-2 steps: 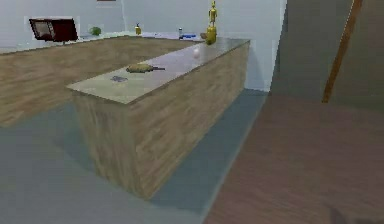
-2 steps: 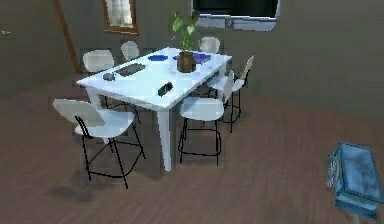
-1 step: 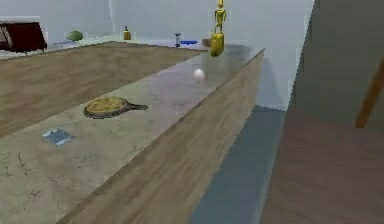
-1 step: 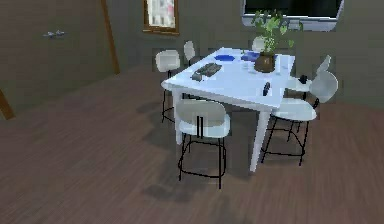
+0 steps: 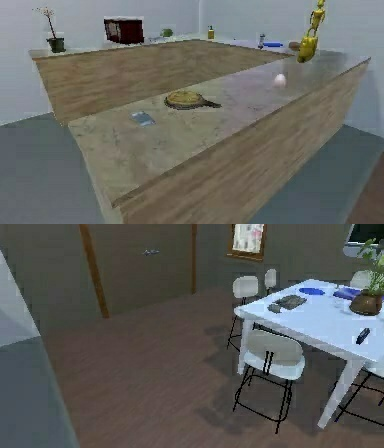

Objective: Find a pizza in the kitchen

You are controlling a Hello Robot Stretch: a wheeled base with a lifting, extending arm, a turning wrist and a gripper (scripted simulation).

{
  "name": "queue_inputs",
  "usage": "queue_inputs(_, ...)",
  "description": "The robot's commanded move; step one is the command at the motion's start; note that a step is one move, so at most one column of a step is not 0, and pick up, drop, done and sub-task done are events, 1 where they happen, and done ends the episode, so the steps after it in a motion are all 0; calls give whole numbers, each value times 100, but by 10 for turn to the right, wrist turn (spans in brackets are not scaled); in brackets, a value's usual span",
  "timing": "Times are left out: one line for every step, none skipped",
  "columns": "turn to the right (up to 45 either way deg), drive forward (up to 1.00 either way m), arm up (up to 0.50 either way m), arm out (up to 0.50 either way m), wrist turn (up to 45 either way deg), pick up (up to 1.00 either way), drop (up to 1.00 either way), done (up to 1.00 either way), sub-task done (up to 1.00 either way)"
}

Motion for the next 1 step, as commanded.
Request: queue_inputs(0,0,0,0,0,0,0,100,0)
